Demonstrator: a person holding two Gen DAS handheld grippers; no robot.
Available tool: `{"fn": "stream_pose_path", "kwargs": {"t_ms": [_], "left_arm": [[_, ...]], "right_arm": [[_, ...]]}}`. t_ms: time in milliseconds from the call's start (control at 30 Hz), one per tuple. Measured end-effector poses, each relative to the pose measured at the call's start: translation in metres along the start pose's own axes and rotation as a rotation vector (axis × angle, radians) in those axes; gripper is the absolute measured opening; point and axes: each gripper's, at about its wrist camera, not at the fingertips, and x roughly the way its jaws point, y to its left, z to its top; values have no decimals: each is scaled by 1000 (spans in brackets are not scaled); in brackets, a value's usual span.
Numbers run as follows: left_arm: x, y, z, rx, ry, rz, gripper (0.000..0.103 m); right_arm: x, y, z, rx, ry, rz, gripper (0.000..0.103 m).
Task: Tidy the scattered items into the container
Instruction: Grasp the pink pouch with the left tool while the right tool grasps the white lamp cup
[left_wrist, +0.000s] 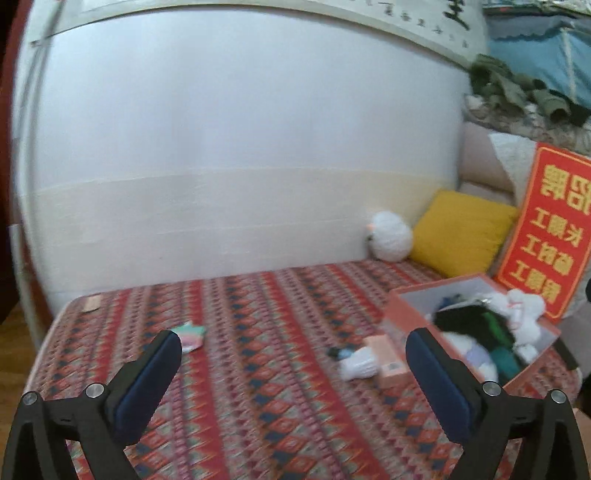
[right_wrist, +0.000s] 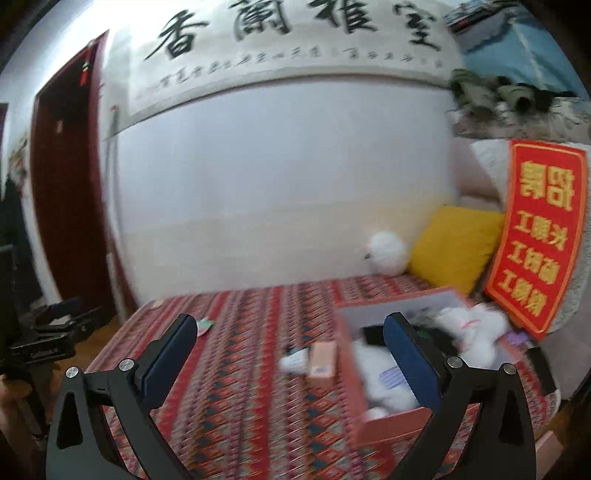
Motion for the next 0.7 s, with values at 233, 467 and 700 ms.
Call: {"fn": "stream_pose_path", "kwargs": {"t_ms": [233, 467, 700], "left_arm": [[2, 36, -37, 17, 62, 85, 101], [34, 60, -64, -3, 139, 119, 101], [100, 78, -93, -28, 265, 129, 101]], "right_arm": [[46, 60, -36, -51, 130, 77, 102], [110, 75, -75, -58, 271, 85, 102], [185, 44, -112, -5, 378, 44, 102]]}}
